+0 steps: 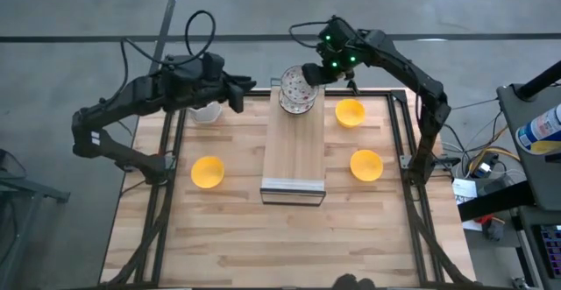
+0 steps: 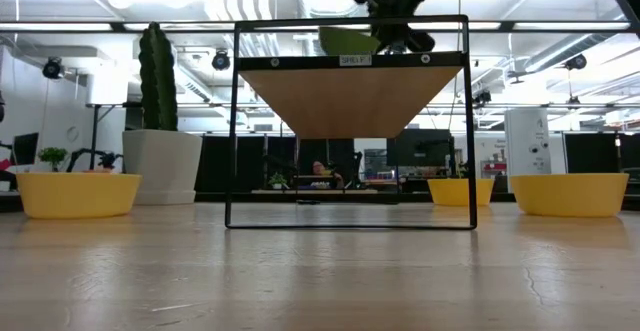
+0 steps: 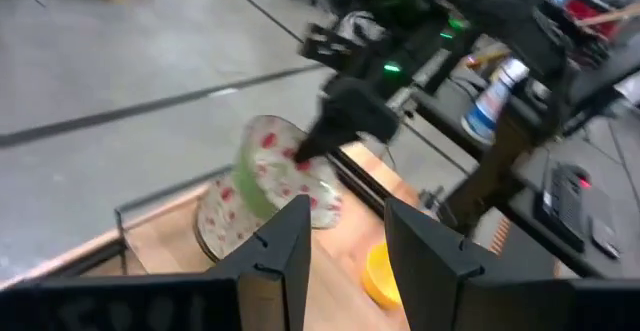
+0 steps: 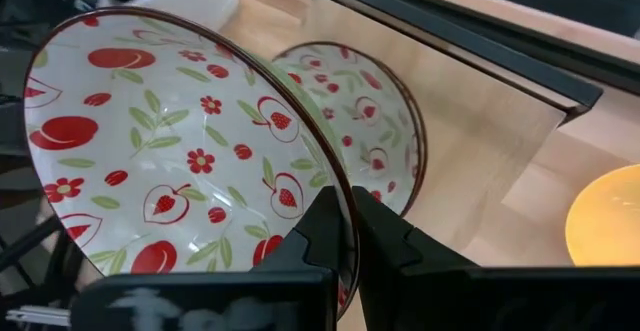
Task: Pick & Place Mini bowls
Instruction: Stack the white bowl on top of the other white bowls on the shelf
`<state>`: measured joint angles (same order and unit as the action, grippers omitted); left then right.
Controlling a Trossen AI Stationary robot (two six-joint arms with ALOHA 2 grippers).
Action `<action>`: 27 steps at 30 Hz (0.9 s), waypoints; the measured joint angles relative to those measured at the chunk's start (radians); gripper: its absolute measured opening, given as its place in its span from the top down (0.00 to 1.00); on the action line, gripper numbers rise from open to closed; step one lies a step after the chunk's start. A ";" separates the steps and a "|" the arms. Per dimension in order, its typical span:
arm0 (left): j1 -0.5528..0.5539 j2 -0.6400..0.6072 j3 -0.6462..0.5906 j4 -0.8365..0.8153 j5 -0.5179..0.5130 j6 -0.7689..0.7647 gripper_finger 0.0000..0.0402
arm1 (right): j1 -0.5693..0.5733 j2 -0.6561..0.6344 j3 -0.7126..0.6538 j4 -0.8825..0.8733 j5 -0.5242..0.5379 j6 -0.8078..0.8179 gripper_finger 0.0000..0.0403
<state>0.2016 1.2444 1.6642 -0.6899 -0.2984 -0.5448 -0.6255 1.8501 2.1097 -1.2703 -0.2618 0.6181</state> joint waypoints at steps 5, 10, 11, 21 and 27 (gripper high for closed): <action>-0.021 -0.014 0.000 -0.050 0.021 -0.003 0.70 | -0.003 0.047 -0.003 -0.008 0.002 -0.020 0.98; -0.031 -0.023 0.000 -0.083 0.021 -0.010 0.70 | -0.013 0.087 -0.003 -0.027 0.001 -0.037 0.98; -0.032 -0.024 0.000 -0.091 0.021 -0.010 0.70 | -0.015 0.095 -0.003 -0.030 0.001 -0.038 0.98; -0.036 -0.031 0.000 -0.122 0.021 -0.010 0.70 | -0.017 0.136 -0.003 -0.036 0.006 -0.027 0.98; -0.036 -0.034 0.000 -0.122 0.021 -0.010 0.70 | -0.017 0.146 -0.003 -0.037 0.005 -0.017 0.96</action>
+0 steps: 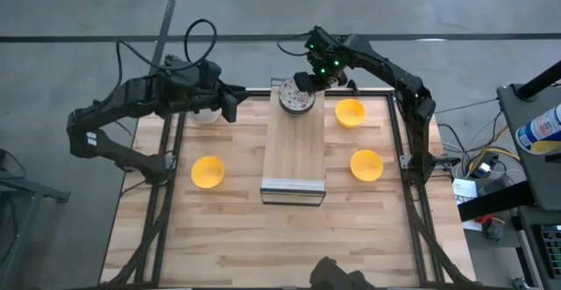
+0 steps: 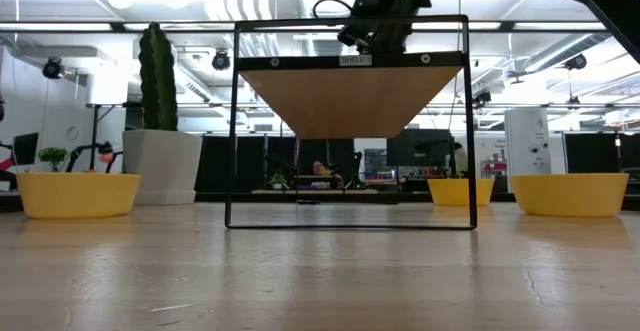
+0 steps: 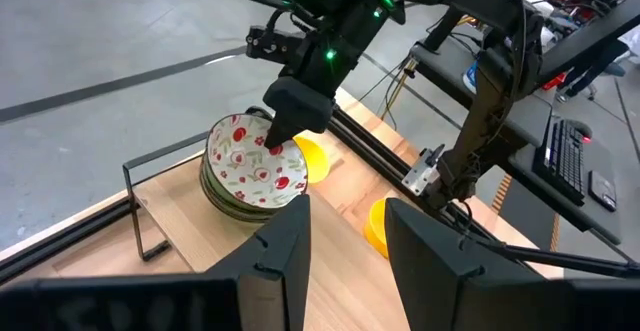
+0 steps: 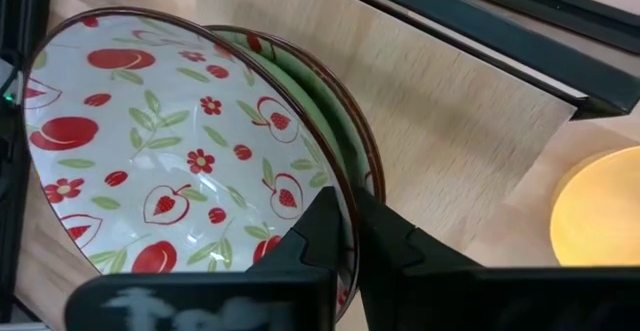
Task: Pick & Place Mini bowls
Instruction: Stack the white bowl on top of the other white bowls on the shelf
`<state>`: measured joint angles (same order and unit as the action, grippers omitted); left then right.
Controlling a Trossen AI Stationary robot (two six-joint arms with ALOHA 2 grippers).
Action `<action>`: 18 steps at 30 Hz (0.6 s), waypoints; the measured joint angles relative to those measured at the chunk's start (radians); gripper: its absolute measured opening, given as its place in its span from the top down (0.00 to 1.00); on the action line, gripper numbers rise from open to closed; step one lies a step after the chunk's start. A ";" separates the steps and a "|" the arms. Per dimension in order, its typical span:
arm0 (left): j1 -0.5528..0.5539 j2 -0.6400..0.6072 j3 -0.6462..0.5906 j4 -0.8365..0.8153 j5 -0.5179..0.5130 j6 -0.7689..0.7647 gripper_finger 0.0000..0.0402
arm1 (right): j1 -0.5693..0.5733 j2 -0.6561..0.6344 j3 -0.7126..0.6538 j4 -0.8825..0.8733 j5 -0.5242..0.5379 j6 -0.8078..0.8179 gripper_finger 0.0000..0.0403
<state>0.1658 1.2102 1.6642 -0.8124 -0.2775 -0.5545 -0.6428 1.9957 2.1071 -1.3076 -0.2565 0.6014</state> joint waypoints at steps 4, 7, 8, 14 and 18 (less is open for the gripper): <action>0.000 0.000 0.000 0.000 0.000 0.000 0.70 | -0.002 -0.001 0.000 -0.002 -0.002 0.001 0.94; 0.000 0.000 0.000 0.000 0.000 -0.001 0.70 | -0.004 -0.005 0.000 -0.008 -0.003 0.013 0.94; 0.000 0.000 0.000 0.000 0.000 -0.001 0.70 | -0.004 -0.006 0.002 -0.016 -0.003 0.015 0.94; 0.000 0.000 0.000 0.000 0.000 -0.002 0.70 | -0.003 -0.009 0.013 -0.046 -0.007 0.016 0.87; 0.000 0.000 0.000 0.000 0.001 -0.002 0.70 | -0.003 -0.015 0.015 -0.048 -0.007 0.021 0.78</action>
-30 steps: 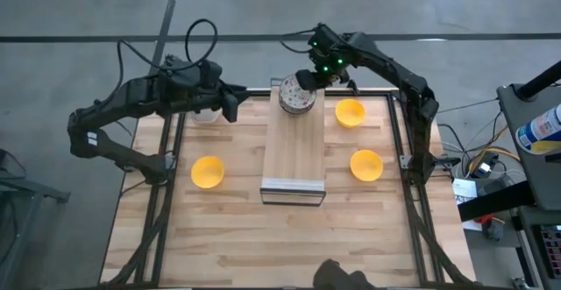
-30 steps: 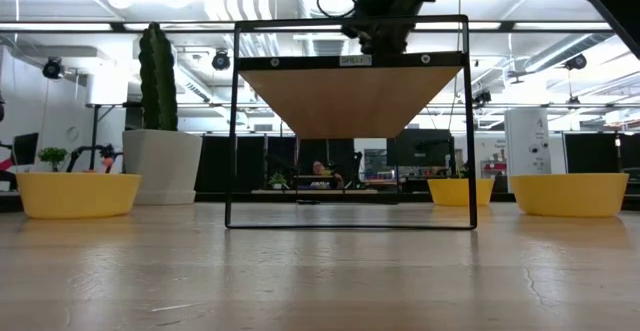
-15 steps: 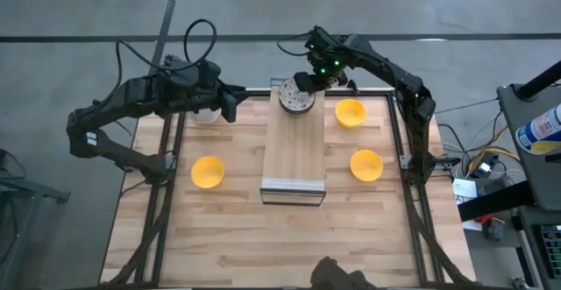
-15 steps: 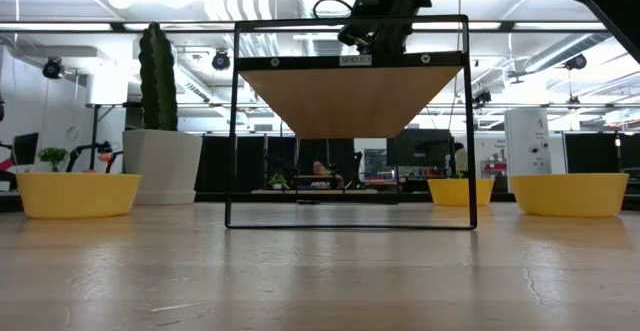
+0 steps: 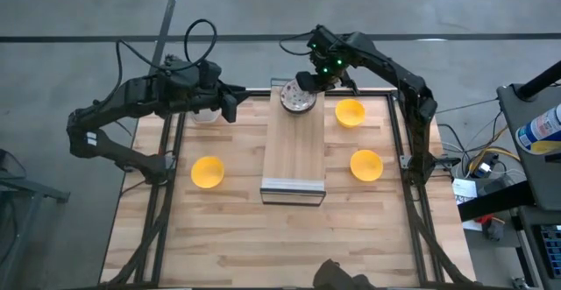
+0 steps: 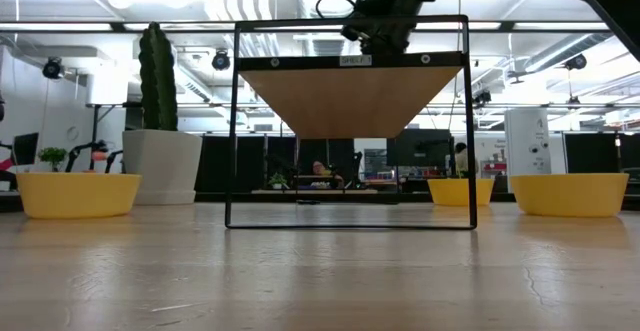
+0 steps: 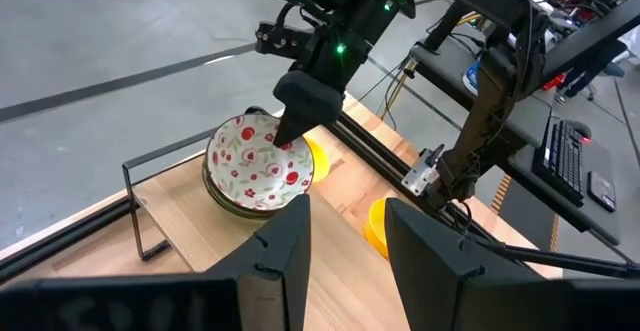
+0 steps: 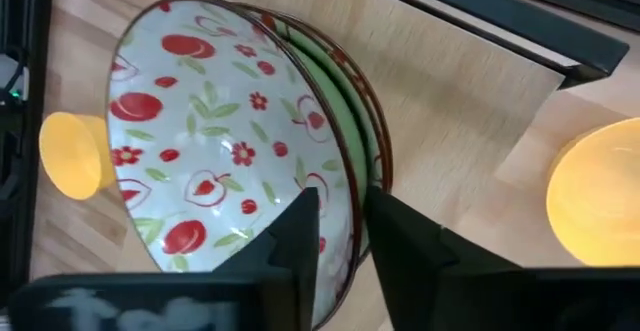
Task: Pick & Place Mini bowls
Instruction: Stack the white bowl on top of the other white bowls on the shelf, then put the bottom right yellow bowl on the shelf
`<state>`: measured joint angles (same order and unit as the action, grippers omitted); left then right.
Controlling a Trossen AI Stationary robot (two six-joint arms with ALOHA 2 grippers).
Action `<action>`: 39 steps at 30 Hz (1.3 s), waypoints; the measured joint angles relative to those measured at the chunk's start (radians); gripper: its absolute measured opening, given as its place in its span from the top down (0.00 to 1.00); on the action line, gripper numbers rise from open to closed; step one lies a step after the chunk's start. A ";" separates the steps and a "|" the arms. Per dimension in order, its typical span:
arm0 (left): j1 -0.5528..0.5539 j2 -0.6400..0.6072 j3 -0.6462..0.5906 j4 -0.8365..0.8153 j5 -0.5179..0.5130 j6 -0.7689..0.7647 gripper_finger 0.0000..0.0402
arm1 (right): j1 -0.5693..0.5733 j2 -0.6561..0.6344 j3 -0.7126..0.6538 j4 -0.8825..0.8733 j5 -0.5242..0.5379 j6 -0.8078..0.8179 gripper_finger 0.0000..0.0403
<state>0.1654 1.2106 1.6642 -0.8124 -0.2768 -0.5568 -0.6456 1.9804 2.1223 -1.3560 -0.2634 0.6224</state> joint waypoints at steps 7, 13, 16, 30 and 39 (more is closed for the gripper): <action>0.000 0.000 0.000 -0.014 0.009 0.000 0.70 | -0.001 -0.033 0.000 0.003 0.000 0.006 0.69; 0.000 0.000 0.000 -0.016 0.010 0.001 0.70 | -0.001 -0.061 0.000 0.028 0.018 -0.018 0.68; 0.000 0.000 0.000 -0.017 0.010 0.009 0.70 | -0.001 -0.070 0.000 0.041 0.019 -0.021 0.70; 0.000 0.008 -0.014 -0.399 0.023 -0.055 0.70 | 0.067 -0.171 0.000 0.026 0.032 -0.146 0.80; 0.000 0.004 -0.184 -0.500 -0.005 -0.152 0.70 | 0.141 -0.254 0.000 -0.136 0.077 -0.165 0.83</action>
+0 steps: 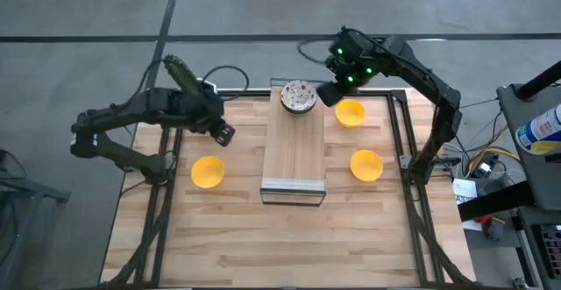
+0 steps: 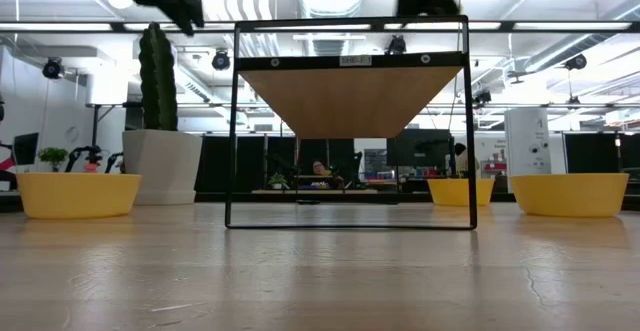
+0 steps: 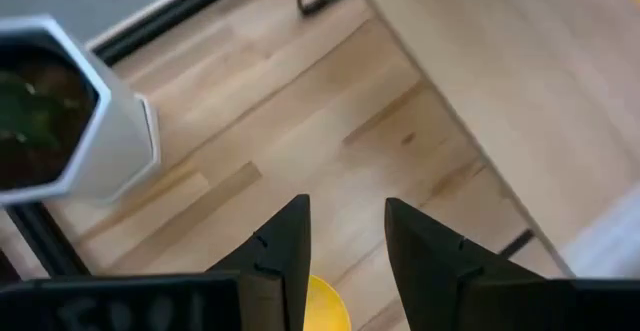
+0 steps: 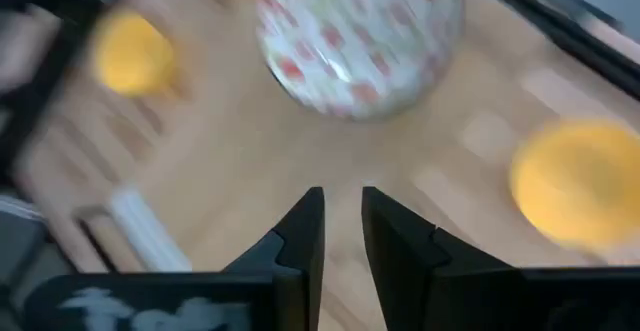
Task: Pick & Place Mini bowls
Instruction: Put the bottom right yellow bowl on the shelf
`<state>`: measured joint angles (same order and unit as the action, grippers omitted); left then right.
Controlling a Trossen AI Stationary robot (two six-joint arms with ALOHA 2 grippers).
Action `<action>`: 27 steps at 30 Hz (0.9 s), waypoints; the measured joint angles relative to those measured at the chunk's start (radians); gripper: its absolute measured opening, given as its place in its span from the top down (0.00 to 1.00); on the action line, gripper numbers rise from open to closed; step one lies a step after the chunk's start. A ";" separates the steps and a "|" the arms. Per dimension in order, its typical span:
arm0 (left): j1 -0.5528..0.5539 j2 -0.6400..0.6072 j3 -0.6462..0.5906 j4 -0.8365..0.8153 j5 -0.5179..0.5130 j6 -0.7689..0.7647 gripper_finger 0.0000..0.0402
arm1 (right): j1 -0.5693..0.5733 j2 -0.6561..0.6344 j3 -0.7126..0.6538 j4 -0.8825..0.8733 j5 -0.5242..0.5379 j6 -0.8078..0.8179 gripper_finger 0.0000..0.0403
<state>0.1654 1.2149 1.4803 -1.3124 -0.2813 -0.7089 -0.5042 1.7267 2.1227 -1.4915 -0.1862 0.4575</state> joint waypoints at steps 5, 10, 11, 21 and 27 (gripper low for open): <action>0.000 -0.002 -0.100 0.038 0.010 -0.049 0.70 | 0.036 -0.061 -0.052 -0.072 0.085 0.075 0.80; -0.004 -0.009 -0.154 0.094 0.037 -0.066 0.70 | 0.062 -0.166 -0.185 -0.084 0.067 0.191 0.73; -0.004 -0.010 -0.159 0.106 0.038 -0.068 0.70 | 0.068 -0.186 -0.222 -0.081 0.070 0.223 0.71; -0.008 -0.040 -0.134 0.304 0.082 -0.046 0.70 | 0.070 -0.397 -0.644 -0.078 0.093 0.408 0.46; -0.014 -0.075 -0.104 0.401 0.095 -0.027 0.70 | 0.070 -0.468 -0.883 -0.043 0.111 0.479 0.42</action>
<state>0.1510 1.1403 1.3764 -0.9115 -0.1860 -0.7358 -0.4347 1.2586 1.2395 -1.5345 -0.0748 0.9367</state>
